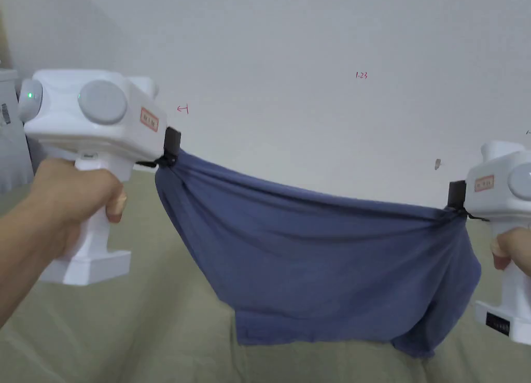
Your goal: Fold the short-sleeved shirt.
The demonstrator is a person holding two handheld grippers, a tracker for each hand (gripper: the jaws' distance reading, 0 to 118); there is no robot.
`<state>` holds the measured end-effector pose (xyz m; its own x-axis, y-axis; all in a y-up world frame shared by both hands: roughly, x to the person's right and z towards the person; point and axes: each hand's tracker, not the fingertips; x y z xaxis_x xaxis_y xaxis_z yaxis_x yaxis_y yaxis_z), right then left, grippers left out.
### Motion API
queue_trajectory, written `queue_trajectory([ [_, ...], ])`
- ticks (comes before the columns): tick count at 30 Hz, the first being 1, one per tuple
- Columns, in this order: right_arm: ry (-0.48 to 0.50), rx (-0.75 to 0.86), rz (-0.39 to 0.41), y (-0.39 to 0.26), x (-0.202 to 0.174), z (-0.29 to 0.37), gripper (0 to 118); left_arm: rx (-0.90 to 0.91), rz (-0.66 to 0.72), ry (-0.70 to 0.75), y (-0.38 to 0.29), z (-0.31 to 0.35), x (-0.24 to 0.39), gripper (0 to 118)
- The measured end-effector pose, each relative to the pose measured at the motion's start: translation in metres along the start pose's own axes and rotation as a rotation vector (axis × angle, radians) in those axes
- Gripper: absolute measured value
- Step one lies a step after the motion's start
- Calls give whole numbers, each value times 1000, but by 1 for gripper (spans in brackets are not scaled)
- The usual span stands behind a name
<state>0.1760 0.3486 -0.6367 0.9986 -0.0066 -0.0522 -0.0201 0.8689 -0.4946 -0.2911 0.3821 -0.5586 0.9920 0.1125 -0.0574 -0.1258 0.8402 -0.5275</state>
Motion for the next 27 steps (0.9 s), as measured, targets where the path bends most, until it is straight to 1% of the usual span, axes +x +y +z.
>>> queue_trajectory([
  [3,-1,-35,-11,-32,6,9,5,-42,27,-22,-41,-1,-6,3],
  [7,2,-80,-60,-81,16,26,5,-93,73,-46,-102,11,-11,3],
  [11,-6,-107,-88,-136,27,49,5,-137,143,-73,-160,30,-13,3],
  [15,-7,-153,-157,-186,40,72,5,-210,187,-106,-216,53,-13,3],
  [18,-7,-176,-194,-224,48,92,5,-233,225,-82,-249,66,-21,3],
  [19,-19,-188,-219,-237,48,101,5,-252,220,-83,-259,69,-22,3],
  [21,-18,-203,-244,-261,50,111,5,-287,222,-69,-278,77,-23,3],
  [23,-33,-231,-310,-285,51,119,5,-340,212,-52,-297,80,-24,3],
  [24,-21,-242,-332,-295,53,120,5,-348,215,-51,-305,83,-23,3],
  [26,-53,-272,-365,-316,55,120,5,-405,216,-49,-325,84,-22,3],
  [27,-45,-285,-375,-325,56,121,5,-424,216,-42,-332,84,-23,3],
])
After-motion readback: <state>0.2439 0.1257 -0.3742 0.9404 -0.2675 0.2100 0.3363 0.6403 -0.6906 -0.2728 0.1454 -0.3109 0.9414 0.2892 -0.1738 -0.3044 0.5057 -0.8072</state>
